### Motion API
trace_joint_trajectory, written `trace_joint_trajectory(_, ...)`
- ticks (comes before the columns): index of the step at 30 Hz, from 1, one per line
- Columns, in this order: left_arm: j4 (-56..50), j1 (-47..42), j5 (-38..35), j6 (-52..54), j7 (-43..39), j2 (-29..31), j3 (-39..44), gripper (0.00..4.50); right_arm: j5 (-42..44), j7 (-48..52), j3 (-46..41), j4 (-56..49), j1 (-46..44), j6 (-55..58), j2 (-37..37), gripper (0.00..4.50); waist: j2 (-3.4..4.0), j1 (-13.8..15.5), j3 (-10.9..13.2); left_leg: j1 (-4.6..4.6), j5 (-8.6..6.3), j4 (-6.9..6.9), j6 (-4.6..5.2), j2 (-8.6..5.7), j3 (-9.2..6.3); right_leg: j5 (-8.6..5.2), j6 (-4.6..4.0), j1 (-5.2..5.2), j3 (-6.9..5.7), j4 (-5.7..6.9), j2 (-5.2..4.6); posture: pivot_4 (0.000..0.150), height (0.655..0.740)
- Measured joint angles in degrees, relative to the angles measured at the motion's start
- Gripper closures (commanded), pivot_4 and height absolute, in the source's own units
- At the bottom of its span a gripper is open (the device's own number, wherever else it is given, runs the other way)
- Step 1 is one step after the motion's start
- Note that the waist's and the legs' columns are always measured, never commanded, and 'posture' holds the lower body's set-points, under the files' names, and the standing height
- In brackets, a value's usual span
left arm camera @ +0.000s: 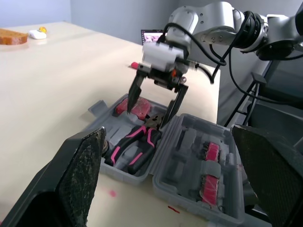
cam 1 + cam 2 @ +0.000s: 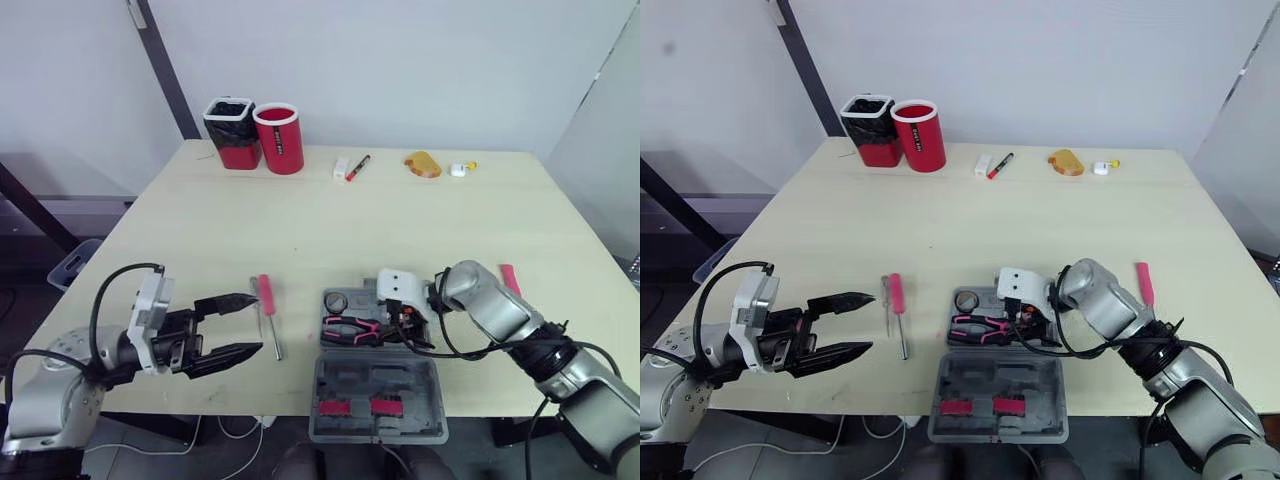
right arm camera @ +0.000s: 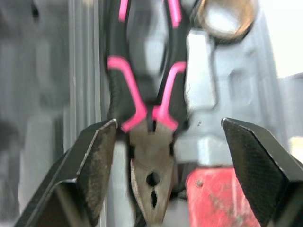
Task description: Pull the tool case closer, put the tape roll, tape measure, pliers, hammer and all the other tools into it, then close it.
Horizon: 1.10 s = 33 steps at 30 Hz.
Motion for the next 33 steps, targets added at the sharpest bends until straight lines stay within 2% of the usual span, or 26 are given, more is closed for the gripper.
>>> trace_joint_trajectory(3, -0.2, 0.0, 0.0, -0.1, 0.5, -0.1, -0.1, 0.0, 5.4, -1.4, -6.3, 0.3, 4.9, -3.8, 4.0, 2.06, 0.04, -0.1, 0.0, 0.02, 0.0, -0.02, 0.0, 0.01, 0.01, 0.0, 0.0, 0.0, 0.02, 0.01, 0.01, 0.15, 0.74)
trace_joint_trajectory(8, -0.3, 0.4, 0.0, -0.4, 0.8, -0.3, -0.2, 0.0, 7.9, -1.2, -9.0, 0.3, 12.1, -8.2, 5.4, 4.47, 0.05, -0.1, 0.0, 0.01, 0.0, -0.02, 0.0, 0.01, 0.01, -0.01, 0.0, 0.02, 0.02, -0.01, 0.0, 0.15, 0.74)
trace_joint_trajectory(17, -0.1, 0.3, 0.2, -1.4, 0.7, -0.3, -1.3, 0.0, 7.9, -2.1, -9.5, 4.0, 13.7, -14.4, 7.1, 4.47, 0.07, -0.1, 0.0, 0.07, 0.0, -0.02, 0.0, 0.01, 0.01, -0.01, -0.01, 0.03, 0.06, 0.0, 0.01, 0.15, 0.74)
trace_joint_trajectory(26, 0.3, 0.1, 0.3, -2.3, 1.0, -0.5, -2.3, 0.0, 3.0, -3.0, -7.5, 10.5, 13.3, -20.0, 7.3, 4.47, 0.07, -0.1, 0.0, 0.12, 0.0, -0.02, 0.0, 0.01, 0.02, -0.01, -0.01, 0.05, 0.08, 0.01, 0.01, 0.15, 0.74)
trace_joint_trajectory(33, 0.9, 0.1, 1.3, -2.7, 1.0, -0.5, -2.4, 0.0, 0.3, -2.9, -4.7, 14.3, 11.4, -22.0, 7.8, 4.47, 0.03, -0.2, -0.3, 0.99, 0.0, -0.34, 0.0, 0.02, 0.09, -0.05, -0.06, 0.52, 0.39, 0.01, 0.01, 0.15, 0.74)
